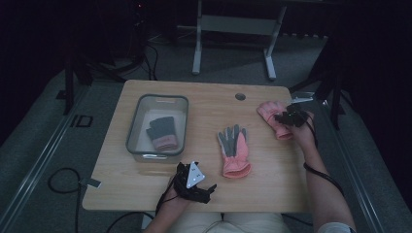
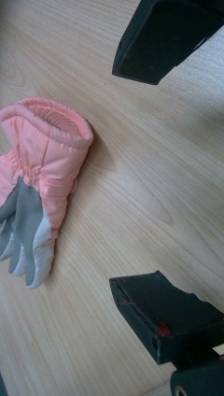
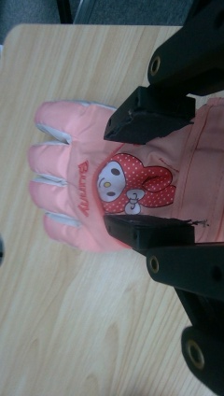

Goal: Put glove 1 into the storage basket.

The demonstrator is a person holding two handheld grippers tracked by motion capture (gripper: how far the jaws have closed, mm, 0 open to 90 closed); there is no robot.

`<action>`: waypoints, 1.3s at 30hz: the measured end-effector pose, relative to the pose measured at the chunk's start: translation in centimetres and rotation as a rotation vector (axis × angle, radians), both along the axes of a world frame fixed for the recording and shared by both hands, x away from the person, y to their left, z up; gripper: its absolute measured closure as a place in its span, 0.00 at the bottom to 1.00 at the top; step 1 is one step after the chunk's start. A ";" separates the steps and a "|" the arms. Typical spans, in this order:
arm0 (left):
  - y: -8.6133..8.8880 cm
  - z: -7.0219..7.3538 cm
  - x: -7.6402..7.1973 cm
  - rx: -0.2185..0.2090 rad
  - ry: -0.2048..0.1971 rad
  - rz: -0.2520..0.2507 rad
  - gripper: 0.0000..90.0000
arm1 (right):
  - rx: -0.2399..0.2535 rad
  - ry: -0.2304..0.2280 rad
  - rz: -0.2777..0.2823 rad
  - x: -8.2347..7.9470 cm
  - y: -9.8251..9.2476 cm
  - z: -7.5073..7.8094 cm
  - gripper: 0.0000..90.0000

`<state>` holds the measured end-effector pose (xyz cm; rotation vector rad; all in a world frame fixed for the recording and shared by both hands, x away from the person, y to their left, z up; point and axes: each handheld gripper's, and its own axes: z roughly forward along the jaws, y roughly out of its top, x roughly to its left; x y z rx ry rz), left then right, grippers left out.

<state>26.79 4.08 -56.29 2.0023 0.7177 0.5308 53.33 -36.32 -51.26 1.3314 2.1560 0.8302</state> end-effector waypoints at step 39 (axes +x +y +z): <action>0.0 0.0 0.0 0.006 -0.005 0.017 0.02 | 0.177 -0.076 -0.277 -14.3 2.6 4.6 0.97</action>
